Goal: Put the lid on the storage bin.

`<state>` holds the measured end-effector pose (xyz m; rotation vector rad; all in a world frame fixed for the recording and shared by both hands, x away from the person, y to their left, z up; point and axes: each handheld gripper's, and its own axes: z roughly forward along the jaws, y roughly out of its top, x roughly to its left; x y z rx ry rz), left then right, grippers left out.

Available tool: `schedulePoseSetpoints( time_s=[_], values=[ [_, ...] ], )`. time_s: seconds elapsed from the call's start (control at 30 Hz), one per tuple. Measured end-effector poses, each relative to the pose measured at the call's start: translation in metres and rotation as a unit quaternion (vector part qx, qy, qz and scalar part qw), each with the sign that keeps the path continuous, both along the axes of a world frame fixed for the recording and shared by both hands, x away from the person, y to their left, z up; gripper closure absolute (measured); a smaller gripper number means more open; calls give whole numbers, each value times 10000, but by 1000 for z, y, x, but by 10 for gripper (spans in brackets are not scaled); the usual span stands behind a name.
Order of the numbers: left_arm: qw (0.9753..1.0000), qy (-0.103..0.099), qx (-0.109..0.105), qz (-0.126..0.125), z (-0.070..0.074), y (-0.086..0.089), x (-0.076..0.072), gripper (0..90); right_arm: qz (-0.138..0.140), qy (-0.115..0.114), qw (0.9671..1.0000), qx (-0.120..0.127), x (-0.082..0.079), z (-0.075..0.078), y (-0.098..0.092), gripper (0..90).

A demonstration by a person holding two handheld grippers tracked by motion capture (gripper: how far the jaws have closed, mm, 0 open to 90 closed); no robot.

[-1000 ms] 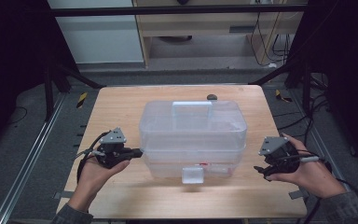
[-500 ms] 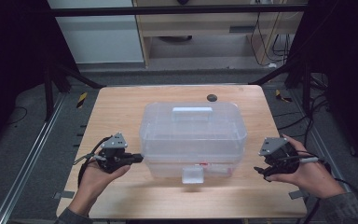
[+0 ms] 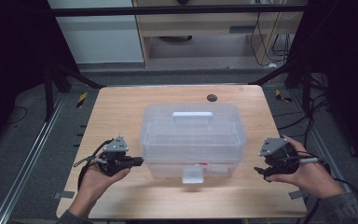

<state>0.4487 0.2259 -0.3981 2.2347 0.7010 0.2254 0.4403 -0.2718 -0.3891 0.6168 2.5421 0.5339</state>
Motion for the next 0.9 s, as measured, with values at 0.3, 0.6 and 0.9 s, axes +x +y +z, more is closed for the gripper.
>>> schedulePoseSetpoints(
  time_s=[0.3, 0.6, 0.9],
  values=[
    [9987, 29, -73, 508, 0, 36, 6, 899, -212, -103, 9997, 14, 8, -5, -4, 118],
    [9967, 182, 171, 766, -8, 47, 36, 899, -427, -24, 9991, -51, 27, -18, -6, 116],
    [9933, 205, 390, 1064, -13, 51, 65, 899, -633, 76, 9980, 47, 59, -29, -8, 114]
  ],
)
